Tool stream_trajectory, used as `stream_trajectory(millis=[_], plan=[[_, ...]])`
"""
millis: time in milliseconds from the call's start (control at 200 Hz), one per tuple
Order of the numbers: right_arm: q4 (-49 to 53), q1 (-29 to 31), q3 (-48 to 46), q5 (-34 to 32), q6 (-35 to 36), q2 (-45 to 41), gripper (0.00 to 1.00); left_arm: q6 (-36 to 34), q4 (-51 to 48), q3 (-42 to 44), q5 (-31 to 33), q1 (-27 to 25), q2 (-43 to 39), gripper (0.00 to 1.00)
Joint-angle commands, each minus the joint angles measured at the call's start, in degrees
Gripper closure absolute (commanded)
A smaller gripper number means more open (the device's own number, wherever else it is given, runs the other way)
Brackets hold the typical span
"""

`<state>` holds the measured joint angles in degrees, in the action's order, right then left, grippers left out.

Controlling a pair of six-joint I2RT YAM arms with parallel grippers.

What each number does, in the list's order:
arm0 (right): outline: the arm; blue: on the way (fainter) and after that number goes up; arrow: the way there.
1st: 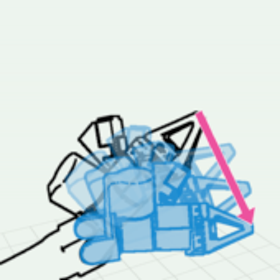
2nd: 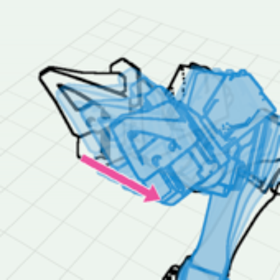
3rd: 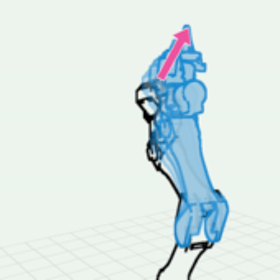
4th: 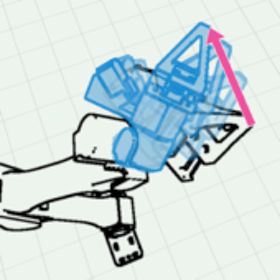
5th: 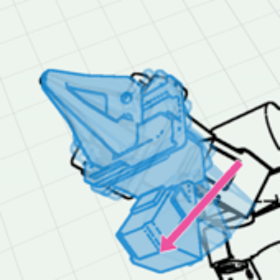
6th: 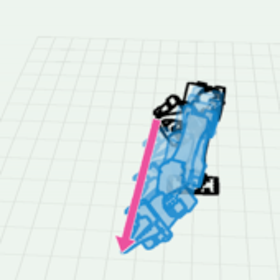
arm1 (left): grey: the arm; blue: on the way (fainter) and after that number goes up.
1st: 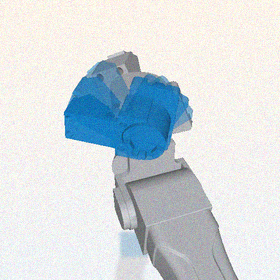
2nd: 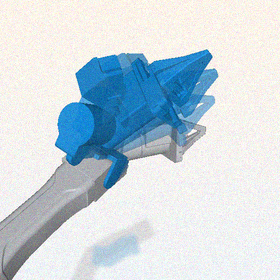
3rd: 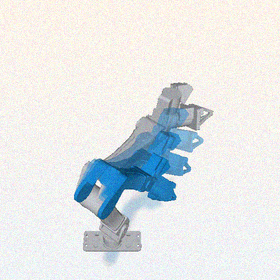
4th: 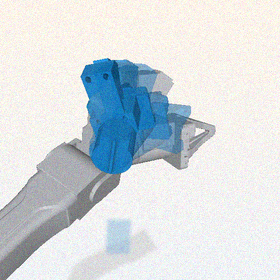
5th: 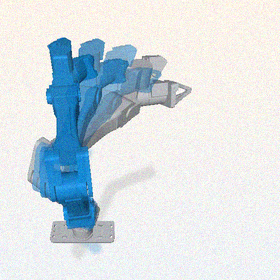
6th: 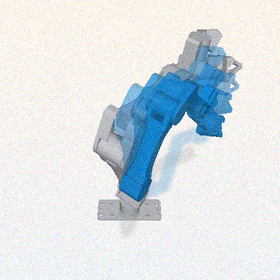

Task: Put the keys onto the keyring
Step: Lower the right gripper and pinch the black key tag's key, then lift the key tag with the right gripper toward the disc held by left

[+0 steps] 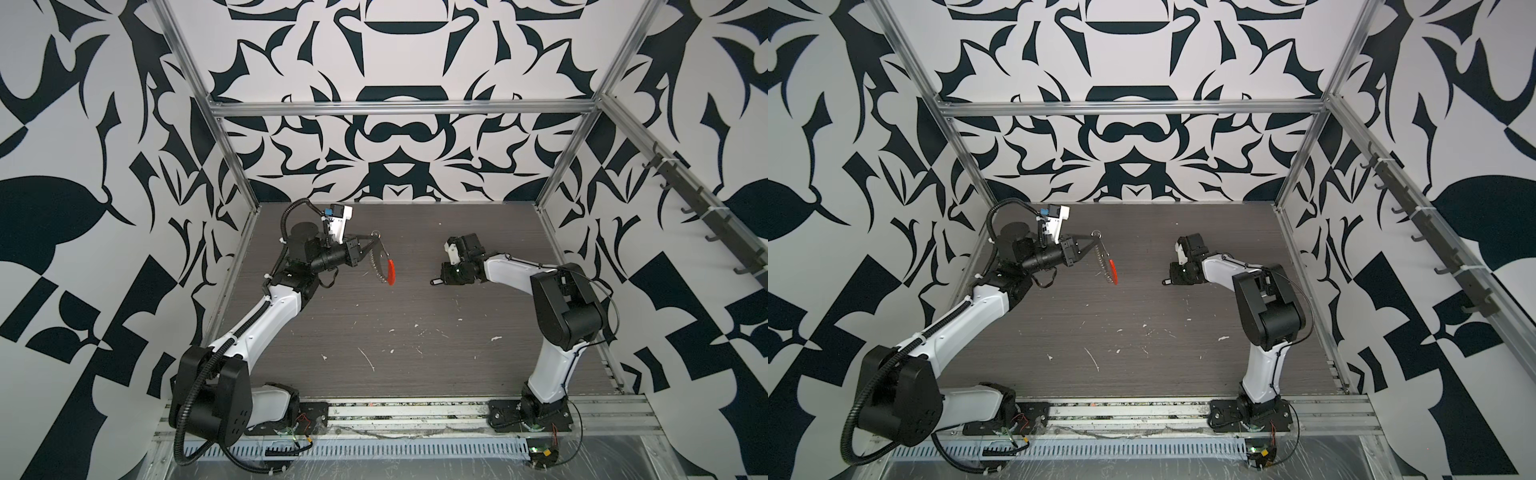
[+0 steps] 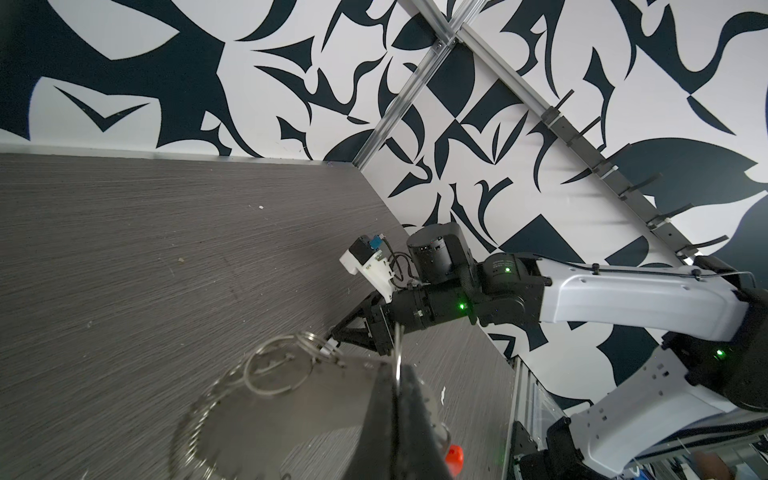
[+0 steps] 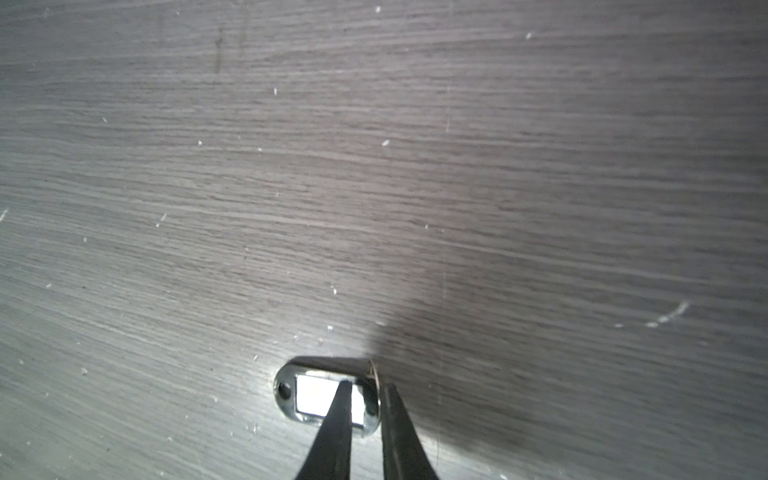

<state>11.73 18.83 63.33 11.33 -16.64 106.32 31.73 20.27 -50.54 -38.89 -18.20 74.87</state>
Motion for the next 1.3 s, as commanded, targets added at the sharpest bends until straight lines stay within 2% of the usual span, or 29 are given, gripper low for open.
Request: stream_trajectory(millis=[0,185,225,335,455,575,660,725,825,895,945,995,1115,1200,1295], plan=[[-0.8,-0.2,0.5,0.2,-0.3,-0.1,0.81,0.4,0.7,-1.6,-1.1,-0.3,-0.9,1.00],[-0.9,-0.1,0.8,0.1,0.2,0.7,0.83,0.6,0.5,-2.1,-1.1,-0.3,-0.4,1.00],[-0.9,-0.1,0.9,0.1,0.3,1.0,0.85,0.7,0.3,-2.2,-1.1,-0.3,-0.2,1.00],[-0.8,-0.1,0.9,0.1,0.5,1.0,1.00,1.3,0.2,-2.3,-0.6,-0.3,-0.1,1.00],[0.1,-0.1,0.9,0.4,1.1,-1.1,1.00,1.9,0.2,-2.0,2.8,-0.8,-0.4,1.00],[2.3,0.2,1.7,-0.4,1.8,-6.3,1.00,-3.2,0.5,-0.2,7.9,-3.5,-2.9,1.00],[3.1,1.4,1.8,-4.6,1.5,-11.2,1.00,-13.4,0.3,1.7,11.8,-6.8,-6.0,1.00],[2.3,2.3,0.7,-6.8,2.5,-15.4,1.00,-18.1,-0.7,2.2,11.3,-7.9,-7.4,1.00],[-1.5,3.3,-3.0,-9.7,2.2,-22.7,1.00,-13.5,-2.2,1.0,10.5,-8.0,-7.7,1.00],[-1.4,3.3,-3.5,-9.4,1.2,-26.7,1.00,-10.0,-4.4,-0.3,10.2,-8.0,-6.9,1.00],[1.5,3.3,-1.9,-6.8,1.0,-28.4,1.00,-8.6,-5.5,-1.0,9.7,-8.0,-6.3,1.00],[4.5,3.3,-0.3,-1.4,1.5,-29.4,1.00,-8.1,-4.8,-0.8,10.4,-8.0,-5.9,1.00],[5.9,3.8,-1.3,11.7,1.1,-34.4,1.00,-9.0,5.3,4.2,9.2,-8.0,-6.5,1.00],[6.6,5.2,-1.6,15.7,2.0,-37.7,1.00,-11.2,12.2,8.1,8.9,-8.1,-7.6,1.00],[9.7,6.8,0.9,18.2,3.7,-38.6,1.00,-12.5,13.3,9.3,8.5,-8.0,-8.3,1.00]])
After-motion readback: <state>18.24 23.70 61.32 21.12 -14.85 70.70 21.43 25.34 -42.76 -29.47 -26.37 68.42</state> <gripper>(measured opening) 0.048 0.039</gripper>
